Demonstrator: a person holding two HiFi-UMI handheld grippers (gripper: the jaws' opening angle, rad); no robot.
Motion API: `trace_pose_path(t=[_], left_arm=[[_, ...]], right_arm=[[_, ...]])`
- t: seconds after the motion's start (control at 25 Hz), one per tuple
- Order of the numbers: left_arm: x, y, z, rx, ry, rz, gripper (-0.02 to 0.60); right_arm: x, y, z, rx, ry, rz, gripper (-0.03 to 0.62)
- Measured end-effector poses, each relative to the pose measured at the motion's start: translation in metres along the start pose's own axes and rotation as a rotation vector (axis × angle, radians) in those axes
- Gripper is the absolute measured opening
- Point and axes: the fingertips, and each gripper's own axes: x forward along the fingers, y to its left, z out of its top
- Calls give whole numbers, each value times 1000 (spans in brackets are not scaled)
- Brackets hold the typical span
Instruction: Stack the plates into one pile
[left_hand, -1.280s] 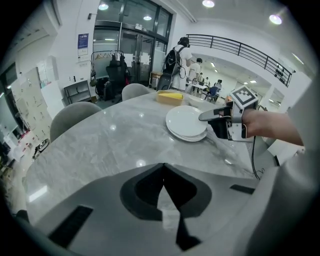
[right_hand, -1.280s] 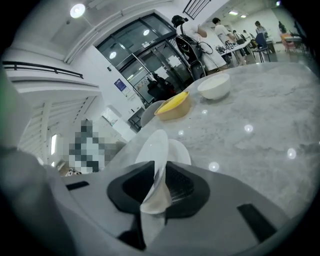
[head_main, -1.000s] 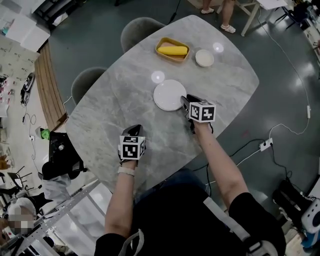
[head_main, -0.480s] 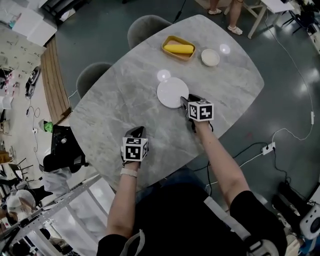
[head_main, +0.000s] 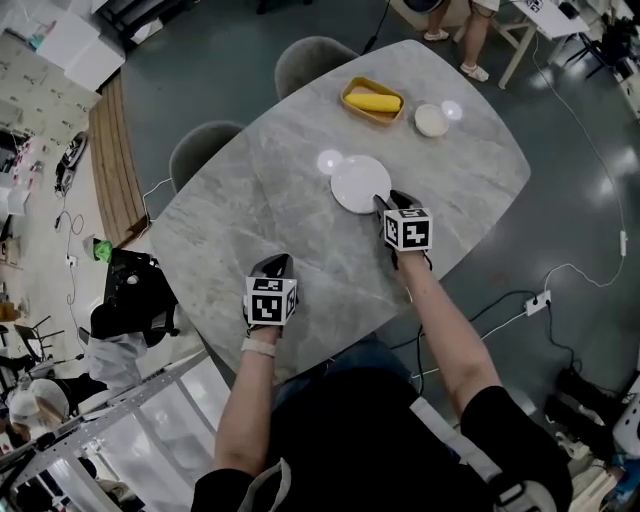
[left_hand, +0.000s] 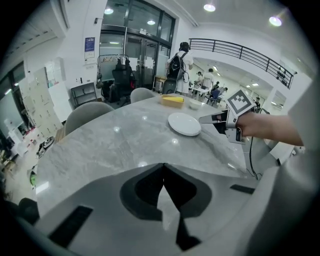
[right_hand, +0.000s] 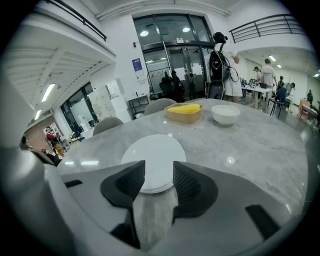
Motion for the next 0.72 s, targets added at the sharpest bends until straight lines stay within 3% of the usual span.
trace_pose_path(t=[0.16, 0.44, 0.72], left_arm=[[-24, 13, -2, 16, -36, 1, 8], [-83, 48, 8, -36, -183, 11, 8], [-149, 72, 12, -20, -295, 15, 8]], right_arm=[[-27, 36, 7, -58, -33, 12, 138], [-76, 109, 16, -96, -85, 81, 56], [-124, 189, 14, -162, -112, 154, 32]])
